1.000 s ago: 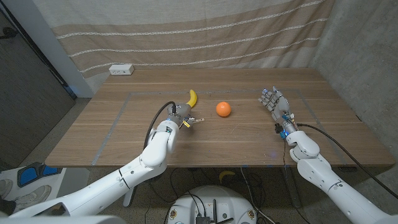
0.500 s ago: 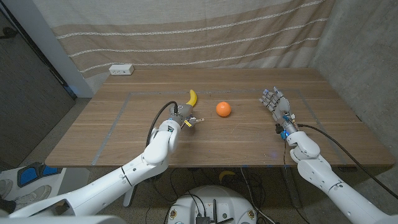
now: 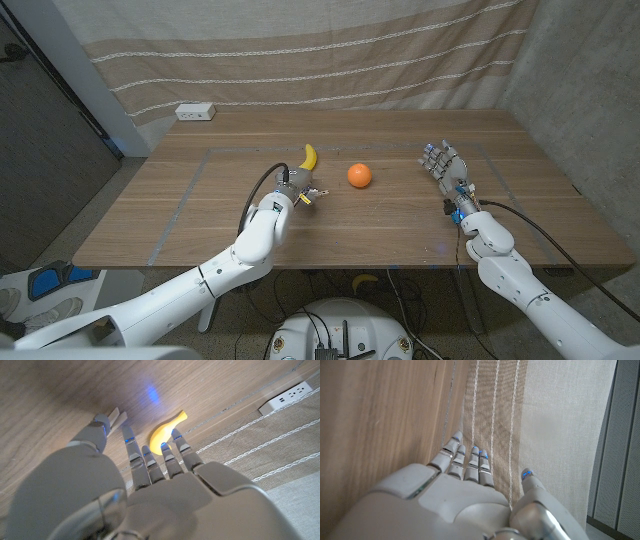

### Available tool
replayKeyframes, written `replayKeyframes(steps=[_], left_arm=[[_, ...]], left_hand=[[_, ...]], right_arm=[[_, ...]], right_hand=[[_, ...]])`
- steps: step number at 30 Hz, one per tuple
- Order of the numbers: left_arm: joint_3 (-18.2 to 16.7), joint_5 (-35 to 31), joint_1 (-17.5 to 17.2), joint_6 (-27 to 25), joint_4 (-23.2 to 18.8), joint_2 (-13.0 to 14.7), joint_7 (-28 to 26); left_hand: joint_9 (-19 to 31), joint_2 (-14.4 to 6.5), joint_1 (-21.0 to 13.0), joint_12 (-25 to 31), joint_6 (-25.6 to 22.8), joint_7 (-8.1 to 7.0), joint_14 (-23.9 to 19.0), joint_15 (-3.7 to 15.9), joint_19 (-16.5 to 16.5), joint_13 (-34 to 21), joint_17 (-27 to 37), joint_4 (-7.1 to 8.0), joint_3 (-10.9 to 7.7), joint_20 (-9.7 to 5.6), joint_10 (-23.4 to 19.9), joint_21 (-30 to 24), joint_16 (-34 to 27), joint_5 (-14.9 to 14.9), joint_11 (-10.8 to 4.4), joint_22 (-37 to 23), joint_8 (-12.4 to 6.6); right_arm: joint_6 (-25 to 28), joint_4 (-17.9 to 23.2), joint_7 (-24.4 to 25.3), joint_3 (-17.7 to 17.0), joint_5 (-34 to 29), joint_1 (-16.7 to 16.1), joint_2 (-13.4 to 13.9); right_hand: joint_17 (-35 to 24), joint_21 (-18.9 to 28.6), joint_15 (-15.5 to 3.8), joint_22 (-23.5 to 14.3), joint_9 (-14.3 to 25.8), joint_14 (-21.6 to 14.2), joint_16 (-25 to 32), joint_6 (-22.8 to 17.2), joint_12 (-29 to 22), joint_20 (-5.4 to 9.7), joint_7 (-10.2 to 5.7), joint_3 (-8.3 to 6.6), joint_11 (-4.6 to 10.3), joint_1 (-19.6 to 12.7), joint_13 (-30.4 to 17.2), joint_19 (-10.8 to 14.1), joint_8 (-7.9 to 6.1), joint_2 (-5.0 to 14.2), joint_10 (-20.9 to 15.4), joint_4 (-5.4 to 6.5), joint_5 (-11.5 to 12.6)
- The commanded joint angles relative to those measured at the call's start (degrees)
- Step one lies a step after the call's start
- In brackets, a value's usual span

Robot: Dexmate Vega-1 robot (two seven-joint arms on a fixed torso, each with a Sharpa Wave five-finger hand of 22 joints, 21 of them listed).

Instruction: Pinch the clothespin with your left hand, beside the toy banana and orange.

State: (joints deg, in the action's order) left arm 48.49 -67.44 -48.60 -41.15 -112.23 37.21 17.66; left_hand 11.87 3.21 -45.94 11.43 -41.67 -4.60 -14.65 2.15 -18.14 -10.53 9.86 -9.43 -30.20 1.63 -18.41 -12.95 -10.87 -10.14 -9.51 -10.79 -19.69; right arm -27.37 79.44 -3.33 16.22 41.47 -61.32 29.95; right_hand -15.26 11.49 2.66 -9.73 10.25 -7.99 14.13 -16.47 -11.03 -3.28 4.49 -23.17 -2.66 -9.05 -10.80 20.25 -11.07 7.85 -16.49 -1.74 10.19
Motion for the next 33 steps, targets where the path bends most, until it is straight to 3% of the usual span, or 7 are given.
replayKeyframes(steps=[1,8,12,21,26,29,33], left_arm=[[1.4,-4.4,0.6,-2.2,1.1,-0.7,3.0],[1.4,-4.5,1.3,-1.2,1.7,-1.0,4.6],[0.6,-1.6,1.6,2.3,1.5,0.1,3.9],[0.3,2.0,2.0,5.6,0.9,0.5,2.9],[0.6,1.9,2.2,5.4,1.0,0.5,2.9],[0.7,1.7,2.3,5.0,0.8,0.5,3.7],[1.2,0.3,2.9,4.1,0.9,0.3,5.8]], left_hand=[[0.1,0.1,-0.9,0.0,-0.5,0.03,-0.3,3.59,-0.3,-0.2,0.1,-0.45,0.02,0.19,-0.1,0.2,0.2,0.0,-0.23,-0.2,-0.25],[0.2,-1.1,-1.8,-0.2,0.9,0.33,-0.1,3.26,-0.1,-0.3,0.2,-0.34,-0.03,0.41,0.3,0.2,0.3,-0.1,0.24,-0.2,0.47],[0.1,-2.1,-1.8,-0.5,5.4,0.12,0.3,3.1,0.0,-0.3,0.2,0.06,0.78,0.45,1.4,0.2,0.3,0.0,0.95,-0.3,2.68],[0.0,-0.7,0.2,-0.2,4.4,0.03,0.3,3.29,0.1,-0.3,0.2,0.48,2.97,0.15,1.2,0.3,0.3,0.4,0.25,-0.2,2.71],[0.0,-2.3,-1.2,0.0,1.8,1.22,0.3,2.85,0.2,-0.3,0.1,0.07,2.59,0.61,0.6,0.3,0.3,-0.1,0.79,-0.3,2.07],[0.0,-3.8,-2.4,0.3,-2.4,2.9,0.2,2.8,0.2,-0.2,0.1,-0.15,2.52,0.79,-0.1,0.2,0.2,-0.2,0.75,-0.3,1.01],[0.0,-4.1,-2.6,0.6,-5.0,4.47,0.1,2.91,0.1,-0.2,0.1,-0.22,2.9,0.68,-0.9,0.2,0.3,-0.1,0.71,-0.3,0.47]], right_arm=[[-1.0,-1.1,-0.1,-0.2,0.0,0.1,-0.6],[-1.4,-1.3,0.0,-0.1,-0.2,0.1,-0.8],[-1.8,-1.6,0.2,-0.2,-0.3,0.2,-1.0],[-2.7,-1.7,1.0,-0.4,-0.8,0.1,-1.4],[-3.0,-1.6,1.5,-0.4,-1.1,0.1,-1.5],[-3.1,-1.4,1.9,-0.6,-1.4,0.0,-1.5],[-3.2,-1.2,2.3,-0.7,-1.5,0.0,-1.5]], right_hand=[[-0.1,0.0,-0.02,-0.3,0.2,-0.4,0.3,-0.6,-0.4,-0.14,0.12,0.07,-0.21,0.2,-0.1,0.4,-0.03,0.47,-0.6,0.02,-0.2],[-0.2,0.0,0.1,-0.3,0.2,-0.6,0.3,-0.8,-0.5,-0.18,0.13,0.09,-0.23,0.3,-0.1,0.3,-0.07,0.44,-1.0,0.01,-0.2],[-0.2,0.0,0.11,-0.3,0.2,-0.6,0.3,-0.8,-0.5,-0.16,0.11,0.11,-0.35,0.3,-0.1,0.4,-0.07,0.41,-1.1,0.01,-0.2],[-0.1,0.1,0.28,-0.3,0.2,-1.2,0.5,-0.9,-0.6,-0.43,0.16,0.12,-0.41,0.3,-0.1,0.8,-0.08,0.32,-1.5,-0.09,-0.2],[-0.2,0.2,0.18,-0.3,0.2,-1.4,0.6,-1.0,-0.6,-0.56,0.11,0.14,-0.37,0.4,-0.1,1.1,-0.11,0.32,-1.7,-0.09,-0.2],[-0.2,0.2,0.18,-0.3,0.2,-1.5,0.6,-1.0,-0.6,-0.6,0.1,0.15,-0.44,0.5,-0.1,1.2,-0.11,0.32,-1.7,-0.07,-0.2],[-0.2,0.2,0.23,-0.3,0.2,-1.7,0.7,-1.1,-0.6,-0.61,0.07,0.14,-0.41,0.5,-0.1,1.3,-0.14,0.36,-1.9,-0.06,-0.2]])
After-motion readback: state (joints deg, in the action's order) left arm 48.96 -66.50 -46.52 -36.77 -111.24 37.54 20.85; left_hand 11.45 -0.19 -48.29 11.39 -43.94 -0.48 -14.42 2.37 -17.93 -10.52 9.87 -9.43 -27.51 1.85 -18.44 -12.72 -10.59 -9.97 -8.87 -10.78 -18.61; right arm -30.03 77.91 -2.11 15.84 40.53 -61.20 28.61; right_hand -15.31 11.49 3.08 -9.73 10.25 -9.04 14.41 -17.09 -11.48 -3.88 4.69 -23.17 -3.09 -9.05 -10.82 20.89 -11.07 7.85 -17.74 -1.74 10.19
